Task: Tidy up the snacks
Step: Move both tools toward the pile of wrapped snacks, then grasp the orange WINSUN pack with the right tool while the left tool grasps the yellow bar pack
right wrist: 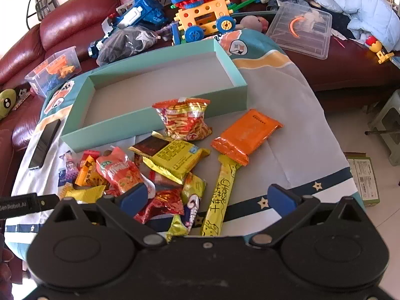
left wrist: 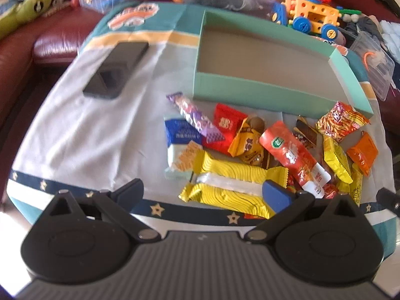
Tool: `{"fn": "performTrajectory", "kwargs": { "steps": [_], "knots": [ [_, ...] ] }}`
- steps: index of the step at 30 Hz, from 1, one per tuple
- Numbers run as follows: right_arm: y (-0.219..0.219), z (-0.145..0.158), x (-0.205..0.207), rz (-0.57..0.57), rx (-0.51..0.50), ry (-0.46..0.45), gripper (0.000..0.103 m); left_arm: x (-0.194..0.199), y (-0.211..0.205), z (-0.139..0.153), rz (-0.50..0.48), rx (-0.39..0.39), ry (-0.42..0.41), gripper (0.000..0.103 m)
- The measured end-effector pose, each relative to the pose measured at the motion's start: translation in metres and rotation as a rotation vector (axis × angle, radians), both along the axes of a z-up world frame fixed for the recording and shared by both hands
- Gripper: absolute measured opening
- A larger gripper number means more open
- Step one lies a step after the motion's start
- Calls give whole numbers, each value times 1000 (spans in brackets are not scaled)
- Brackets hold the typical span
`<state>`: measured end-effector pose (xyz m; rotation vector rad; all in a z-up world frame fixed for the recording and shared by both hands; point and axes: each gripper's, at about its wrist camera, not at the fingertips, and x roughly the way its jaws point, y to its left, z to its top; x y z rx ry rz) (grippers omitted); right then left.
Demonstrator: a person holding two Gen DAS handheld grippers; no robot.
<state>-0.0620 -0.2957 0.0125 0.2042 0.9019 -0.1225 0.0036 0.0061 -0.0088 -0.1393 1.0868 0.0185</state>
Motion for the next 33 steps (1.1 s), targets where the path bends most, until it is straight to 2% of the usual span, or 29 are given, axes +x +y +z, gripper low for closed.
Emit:
{"fn": "performTrajectory", "kwargs": {
  "steps": [4, 9, 13, 18, 23, 26, 27, 28, 30, 33],
  "knots": [
    [-6, -6, 4, -14, 6, 12, 103, 13, 1, -6, 47, -66, 32, 103],
    [-18, -13, 13, -36, 6, 6, 103, 30, -7, -12, 85, -108, 44, 103],
    [-38, -24, 32, -90, 11, 2, 103, 38, -15, -25, 98, -88, 75, 102],
    [-71, -38, 61, -235, 101, 0, 101, 45, -16, -39, 131, -81, 110, 101],
    [-86, -50, 96, -307, 136, 3, 89, 50, -21, -46, 92, -47, 91, 100],
    [-86, -63, 113, -315, 140, 36, 78, 50, -24, -48, 50, -42, 78, 97],
    [-87, -68, 117, -315, 146, 46, 72, 50, -24, -48, 39, -37, 72, 97],
    [-88, -70, 122, -310, 152, 51, 65, 49, -25, -48, 26, -31, 64, 96],
    [-85, -78, 124, -276, 148, 61, 61, 47, -26, -47, -2, -14, 46, 95],
    [-72, -83, 121, -181, 73, 41, 51, 41, -25, -46, -55, 29, 7, 96]
  ]
}}
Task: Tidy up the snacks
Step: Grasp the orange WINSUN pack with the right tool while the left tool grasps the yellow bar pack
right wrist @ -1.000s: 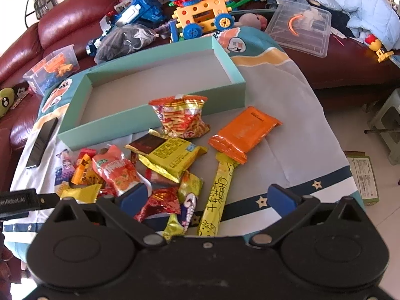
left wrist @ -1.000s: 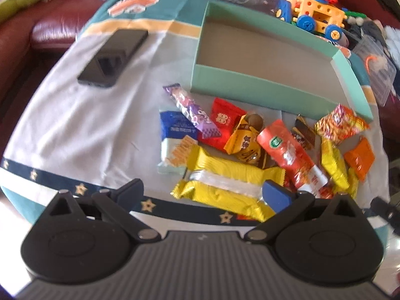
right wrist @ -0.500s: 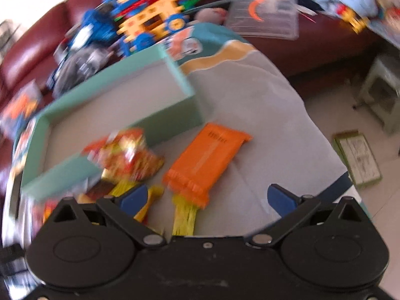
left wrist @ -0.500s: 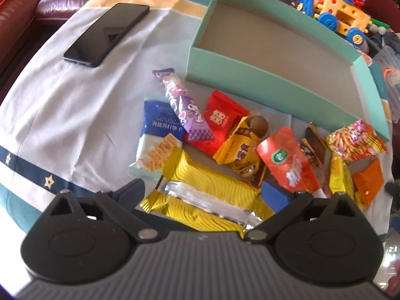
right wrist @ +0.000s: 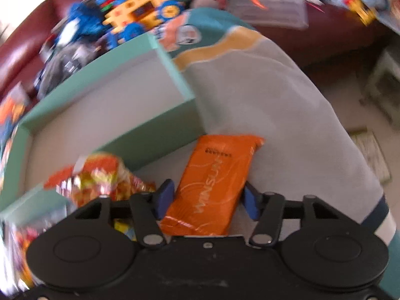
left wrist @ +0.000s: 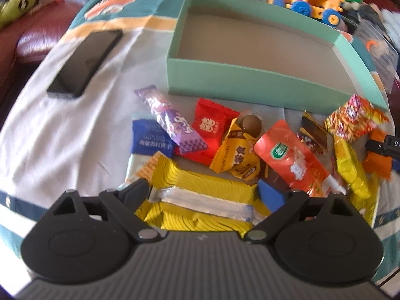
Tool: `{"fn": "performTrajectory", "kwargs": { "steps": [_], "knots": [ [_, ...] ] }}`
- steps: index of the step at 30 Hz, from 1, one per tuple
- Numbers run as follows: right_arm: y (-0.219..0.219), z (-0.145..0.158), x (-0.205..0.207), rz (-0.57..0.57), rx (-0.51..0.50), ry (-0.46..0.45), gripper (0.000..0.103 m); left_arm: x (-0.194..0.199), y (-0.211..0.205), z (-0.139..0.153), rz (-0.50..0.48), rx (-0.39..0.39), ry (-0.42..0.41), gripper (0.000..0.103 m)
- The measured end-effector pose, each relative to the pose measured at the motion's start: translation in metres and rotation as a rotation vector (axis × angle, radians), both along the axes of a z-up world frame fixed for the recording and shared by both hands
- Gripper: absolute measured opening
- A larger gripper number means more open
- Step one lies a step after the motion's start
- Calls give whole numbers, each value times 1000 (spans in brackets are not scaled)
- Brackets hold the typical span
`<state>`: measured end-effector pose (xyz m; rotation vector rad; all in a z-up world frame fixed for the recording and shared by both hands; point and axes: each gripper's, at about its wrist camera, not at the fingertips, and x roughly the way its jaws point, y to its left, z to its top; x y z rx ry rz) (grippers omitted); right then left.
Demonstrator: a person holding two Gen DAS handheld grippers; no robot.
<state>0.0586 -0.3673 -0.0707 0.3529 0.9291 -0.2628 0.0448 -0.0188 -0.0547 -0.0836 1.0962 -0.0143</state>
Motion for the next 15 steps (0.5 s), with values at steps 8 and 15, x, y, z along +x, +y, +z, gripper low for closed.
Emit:
{"fn": "performTrajectory", "kwargs": {
  "steps": [8, 15],
  "knots": [
    [13, -1, -27, 254, -96, 24, 47, -21, 35, 2, 45, 54, 0, 96],
    [18, 4, -45, 269, -87, 50, 52, -29, 59, 17, 157, -8, 31, 98]
  ]
}}
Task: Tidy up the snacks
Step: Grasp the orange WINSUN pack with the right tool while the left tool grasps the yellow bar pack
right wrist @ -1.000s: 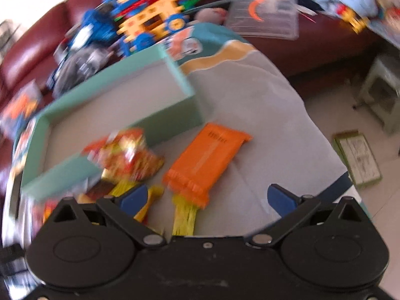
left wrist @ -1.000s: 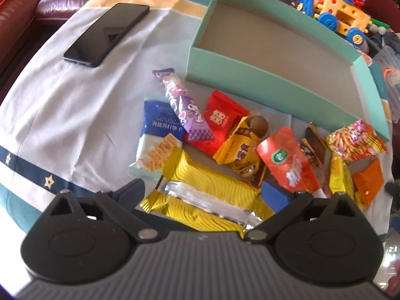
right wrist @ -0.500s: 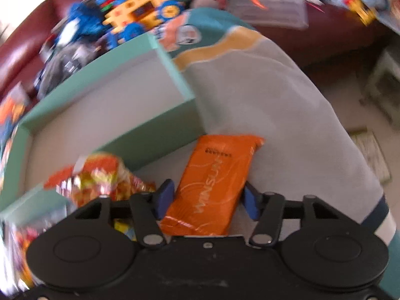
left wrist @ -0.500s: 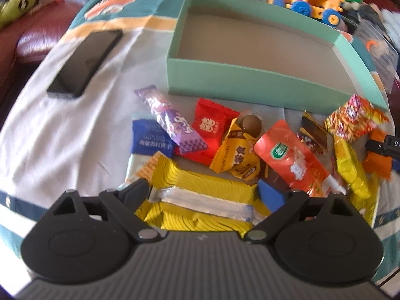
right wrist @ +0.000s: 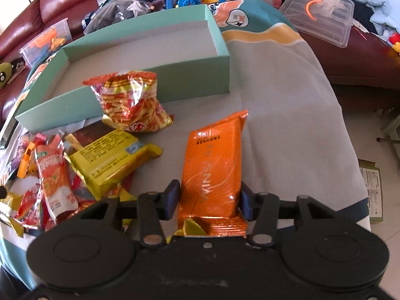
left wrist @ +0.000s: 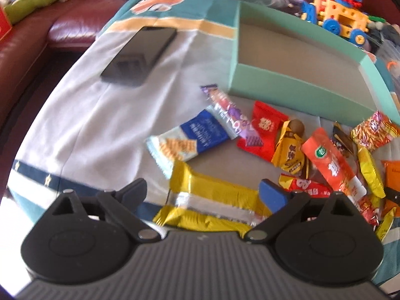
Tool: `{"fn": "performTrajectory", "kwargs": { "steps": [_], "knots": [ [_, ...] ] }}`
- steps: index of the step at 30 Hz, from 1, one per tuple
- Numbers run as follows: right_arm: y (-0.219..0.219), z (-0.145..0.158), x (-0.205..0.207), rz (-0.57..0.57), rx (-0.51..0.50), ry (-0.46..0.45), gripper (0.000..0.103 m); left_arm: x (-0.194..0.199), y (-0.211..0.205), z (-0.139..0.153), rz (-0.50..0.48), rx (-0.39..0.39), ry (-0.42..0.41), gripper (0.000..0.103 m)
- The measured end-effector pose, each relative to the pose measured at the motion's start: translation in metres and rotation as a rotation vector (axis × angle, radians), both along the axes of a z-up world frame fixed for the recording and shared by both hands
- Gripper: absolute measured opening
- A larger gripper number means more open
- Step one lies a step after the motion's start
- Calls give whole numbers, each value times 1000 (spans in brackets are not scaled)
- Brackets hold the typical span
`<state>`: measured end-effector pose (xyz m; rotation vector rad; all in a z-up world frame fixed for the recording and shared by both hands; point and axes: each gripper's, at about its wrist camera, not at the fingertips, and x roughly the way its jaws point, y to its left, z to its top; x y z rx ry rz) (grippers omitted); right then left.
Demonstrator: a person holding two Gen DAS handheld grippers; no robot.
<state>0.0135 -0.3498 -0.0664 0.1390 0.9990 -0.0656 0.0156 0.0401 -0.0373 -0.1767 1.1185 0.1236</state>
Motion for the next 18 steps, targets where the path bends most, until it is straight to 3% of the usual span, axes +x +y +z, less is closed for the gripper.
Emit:
{"fn": "performTrajectory", "kwargs": {
  "steps": [5, 9, 13, 16, 17, 18],
  "knots": [
    [-6, 2, 0, -35, 5, -18, 53, -4, 7, -12, 72, -153, 95, 93],
    [-4, -3, -1, -26, 10, -38, 49, 6, -2, -17, 73, -143, 64, 71],
    [-1, -4, 0, -34, 39, -52, 49, 27, -22, -14, -25, -109, -34, 52],
    [2, -4, 1, -17, 83, -47, 48, 31, -33, -8, -73, -77, -61, 51],
    [2, -3, 1, -4, 93, -47, 48, 29, -34, -5, -71, -88, -57, 54],
    [2, -2, 1, 6, 95, -45, 48, 27, -35, -3, -68, -93, -46, 63]
  ]
}}
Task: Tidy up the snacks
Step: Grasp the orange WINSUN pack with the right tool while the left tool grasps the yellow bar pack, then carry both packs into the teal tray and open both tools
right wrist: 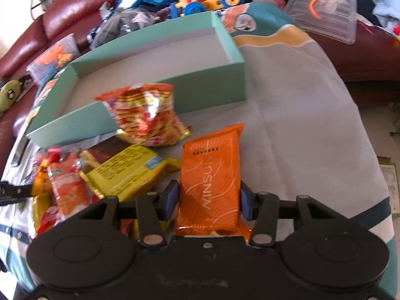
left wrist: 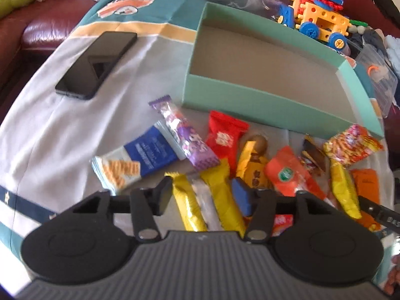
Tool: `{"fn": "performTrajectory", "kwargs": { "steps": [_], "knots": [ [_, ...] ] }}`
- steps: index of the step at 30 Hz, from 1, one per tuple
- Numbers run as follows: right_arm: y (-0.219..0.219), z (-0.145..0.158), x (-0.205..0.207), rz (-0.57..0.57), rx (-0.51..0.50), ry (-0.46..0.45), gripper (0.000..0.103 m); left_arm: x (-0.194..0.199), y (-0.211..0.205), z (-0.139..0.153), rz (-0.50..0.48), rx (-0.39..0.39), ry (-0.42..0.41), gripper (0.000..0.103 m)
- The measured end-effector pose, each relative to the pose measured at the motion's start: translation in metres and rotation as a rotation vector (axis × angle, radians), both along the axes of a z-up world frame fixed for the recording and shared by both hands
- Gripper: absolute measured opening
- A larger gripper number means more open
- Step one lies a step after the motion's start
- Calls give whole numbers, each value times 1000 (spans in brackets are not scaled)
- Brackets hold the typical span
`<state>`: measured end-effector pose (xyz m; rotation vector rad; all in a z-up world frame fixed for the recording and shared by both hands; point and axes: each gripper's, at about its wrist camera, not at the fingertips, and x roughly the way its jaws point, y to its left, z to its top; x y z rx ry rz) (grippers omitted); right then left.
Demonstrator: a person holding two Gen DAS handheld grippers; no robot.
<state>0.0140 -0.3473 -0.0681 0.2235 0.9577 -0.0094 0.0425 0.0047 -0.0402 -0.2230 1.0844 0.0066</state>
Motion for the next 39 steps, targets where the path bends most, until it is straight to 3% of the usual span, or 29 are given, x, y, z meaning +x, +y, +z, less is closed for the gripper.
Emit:
{"fn": "performTrajectory", "kwargs": {
  "steps": [3, 5, 6, 8, 10, 12, 15, 16, 17, 19, 21, 23, 24, 27, 30, 35, 39],
  "knots": [
    [-4, 1, -1, 11, -2, 1, 51, -8, -12, 3, -6, 40, 25, 81],
    [-6, 1, 1, 2, 1, 7, 53, -10, -26, 0, -49, 73, 35, 85],
    [-6, 0, 2, -2, 1, 7, 54, -11, -32, -4, -73, 100, 46, 83],
    [-6, -1, 2, -8, -3, 4, 55, -14, -39, -10, -119, 120, 51, 69],
    [-3, -1, 1, -3, -21, 3, 56, -20, -41, -7, -168, 139, 15, 46],
    [2, -1, 2, 7, -47, 4, 59, -24, -38, -3, -198, 187, -9, 40],
    [10, -2, 2, 28, -88, 4, 59, -30, -14, -2, -183, 130, 7, 40],
    [13, -2, 2, 40, -107, 4, 52, -33, -8, -1, -174, 110, 14, 42],
    [17, -3, 2, 52, -139, 3, 52, -36, -5, 0, -172, 104, 18, 44],
    [24, -2, 0, 80, -165, -4, 51, -39, -3, 0, -179, 122, 13, 64],
    [28, 0, 0, 91, -154, -2, 51, -43, -6, -2, -195, 165, 12, 67],
    [30, 0, -2, 92, -163, -1, 52, -42, -9, -11, -219, 165, 40, 66],
    [31, 0, -2, 92, -171, -1, 52, -41, -10, -15, -236, 151, 43, 52],
    [33, 1, -3, 86, -187, 3, 52, -42, -17, -15, -262, 182, -4, 47],
    [26, 8, -7, 59, -138, -7, 51, -48, -11, -4, -268, 131, -24, 41],
    [12, 24, -13, 21, -85, -29, 51, -57, -6, 6, -289, 109, -47, 41],
    [13, 20, -14, 26, -93, -13, 51, -54, -9, -6, -304, 117, 2, 42]
  ]
}}
